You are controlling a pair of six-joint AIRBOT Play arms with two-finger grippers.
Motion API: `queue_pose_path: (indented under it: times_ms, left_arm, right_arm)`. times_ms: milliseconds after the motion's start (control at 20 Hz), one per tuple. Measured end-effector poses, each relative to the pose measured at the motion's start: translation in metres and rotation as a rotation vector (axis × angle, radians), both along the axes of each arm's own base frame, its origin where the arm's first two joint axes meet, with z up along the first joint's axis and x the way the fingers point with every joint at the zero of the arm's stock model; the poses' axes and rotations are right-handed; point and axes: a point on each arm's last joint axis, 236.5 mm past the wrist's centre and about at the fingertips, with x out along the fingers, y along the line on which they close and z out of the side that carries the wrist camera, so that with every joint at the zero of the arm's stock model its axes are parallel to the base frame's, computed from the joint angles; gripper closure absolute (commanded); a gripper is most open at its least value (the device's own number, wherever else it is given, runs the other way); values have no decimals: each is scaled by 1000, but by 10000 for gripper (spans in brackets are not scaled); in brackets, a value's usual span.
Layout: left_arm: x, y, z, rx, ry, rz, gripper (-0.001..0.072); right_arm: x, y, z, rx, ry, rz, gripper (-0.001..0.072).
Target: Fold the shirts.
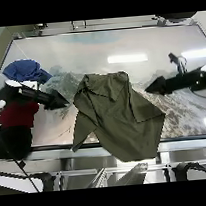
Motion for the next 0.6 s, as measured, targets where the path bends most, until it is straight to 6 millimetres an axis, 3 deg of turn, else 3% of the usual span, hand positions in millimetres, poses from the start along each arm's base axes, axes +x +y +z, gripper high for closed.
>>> queue_pose_path:
  times_ms: [150, 400, 450, 500, 600]
  left_arm:
    - [-5, -25, -22, 30, -4, -45, 372]
    - [6, -61, -29, 47, -57, -128, 375]
    - [11, -65, -28, 50, -74, -137, 480]
    - [17, -67, -28, 63, -91, -140, 696]
    - [26, -70, -19, 59, -113, -149, 701]
  right_arm:
    - [-26, 3, -10, 2, 28, -1, 489]
    - [-43, 2, -12, -6, 32, -4, 490]
    - [-44, 0, -12, -8, 31, -8, 490]
    - [-44, -2, -11, -7, 30, -12, 490]
    - [-48, -5, -8, 2, 35, -15, 491]
